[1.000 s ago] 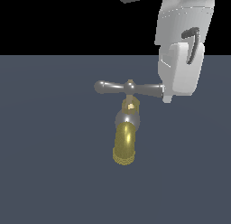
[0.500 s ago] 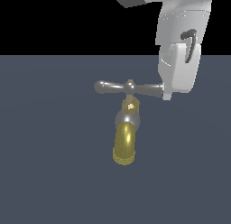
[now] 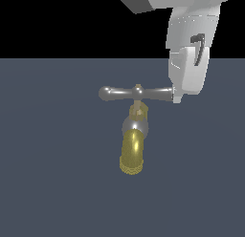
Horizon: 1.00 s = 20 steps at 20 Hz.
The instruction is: Turn on the faucet by rotating a designated handle.
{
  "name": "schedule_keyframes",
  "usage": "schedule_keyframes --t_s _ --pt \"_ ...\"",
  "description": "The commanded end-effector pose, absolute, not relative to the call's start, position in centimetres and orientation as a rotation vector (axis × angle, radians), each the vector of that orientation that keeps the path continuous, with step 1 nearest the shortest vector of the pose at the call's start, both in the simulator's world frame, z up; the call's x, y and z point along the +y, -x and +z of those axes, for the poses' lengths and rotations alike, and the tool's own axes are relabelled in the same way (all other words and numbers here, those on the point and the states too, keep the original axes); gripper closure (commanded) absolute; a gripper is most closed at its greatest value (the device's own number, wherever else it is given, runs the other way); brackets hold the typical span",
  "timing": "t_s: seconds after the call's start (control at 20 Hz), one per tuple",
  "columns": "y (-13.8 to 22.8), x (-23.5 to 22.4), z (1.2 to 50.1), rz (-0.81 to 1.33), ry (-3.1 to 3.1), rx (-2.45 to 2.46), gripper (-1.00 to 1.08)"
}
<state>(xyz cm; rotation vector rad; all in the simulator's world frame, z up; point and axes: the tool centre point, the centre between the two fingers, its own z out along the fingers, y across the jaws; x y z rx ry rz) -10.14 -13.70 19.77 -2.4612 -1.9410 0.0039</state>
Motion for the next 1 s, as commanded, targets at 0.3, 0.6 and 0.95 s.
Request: schedule_keyframes --t_s 0.3,0.6,0.95 --pt "7.8 -14.6 19.9 0.0 2.467 -1.947 1.08" --pt "6.3 -15.1 19.9 0.0 2.466 -1.947 1.08" --pt "5.4 -15.0 19.7 0.006 2.47 -1.933 1.08"
